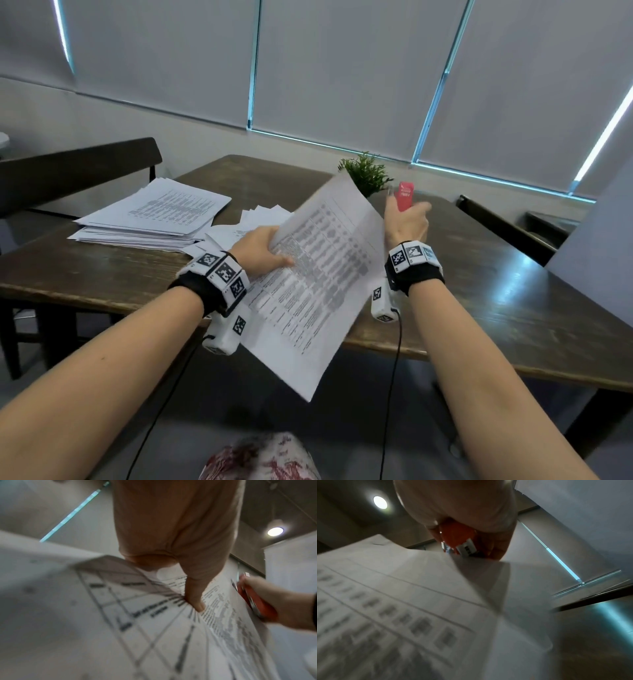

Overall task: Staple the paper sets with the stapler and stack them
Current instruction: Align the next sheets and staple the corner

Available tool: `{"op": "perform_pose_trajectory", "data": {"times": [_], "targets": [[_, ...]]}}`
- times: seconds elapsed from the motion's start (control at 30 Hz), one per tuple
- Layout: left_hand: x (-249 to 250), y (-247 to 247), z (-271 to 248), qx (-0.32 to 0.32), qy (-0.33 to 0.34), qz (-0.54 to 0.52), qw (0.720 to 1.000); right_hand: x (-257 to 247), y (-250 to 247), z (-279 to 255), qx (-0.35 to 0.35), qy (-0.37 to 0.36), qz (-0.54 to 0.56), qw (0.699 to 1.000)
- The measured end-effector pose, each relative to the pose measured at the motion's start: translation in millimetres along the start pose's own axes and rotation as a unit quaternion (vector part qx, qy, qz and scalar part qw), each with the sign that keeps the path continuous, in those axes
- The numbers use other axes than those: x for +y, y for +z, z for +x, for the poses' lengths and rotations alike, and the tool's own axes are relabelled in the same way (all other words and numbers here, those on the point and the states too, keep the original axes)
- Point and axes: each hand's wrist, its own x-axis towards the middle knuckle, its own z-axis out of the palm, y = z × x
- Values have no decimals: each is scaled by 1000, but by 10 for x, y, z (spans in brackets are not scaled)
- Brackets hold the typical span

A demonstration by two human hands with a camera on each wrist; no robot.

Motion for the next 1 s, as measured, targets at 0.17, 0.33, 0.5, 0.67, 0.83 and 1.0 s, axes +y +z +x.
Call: {"op": "perform_pose_trajectory", "data": {"times": [0.17, 0.33, 0.5, 0.67, 0.83, 1.0], "targets": [[-86, -307, 37, 18, -42, 12, 999, 274, 52, 81, -140, 116, -146, 972], [-133, -445, 53, 73, -54, -51, 995, 604, 164, 149, -270, 87, -277, 918], [-161, -536, 103, 109, -42, -108, 987, 402, 80, -187, -297, 16, -436, 849], [-185, -630, 166, 138, -41, -139, 980, 224, 283, -156, -287, -19, -308, 907], [-110, -799, 292, 225, -48, -152, 961, 38, 469, -451, -443, 132, -10, 887], [-131, -943, 327, 301, -80, -149, 938, -95, 595, -626, -471, 46, 30, 880]]}}
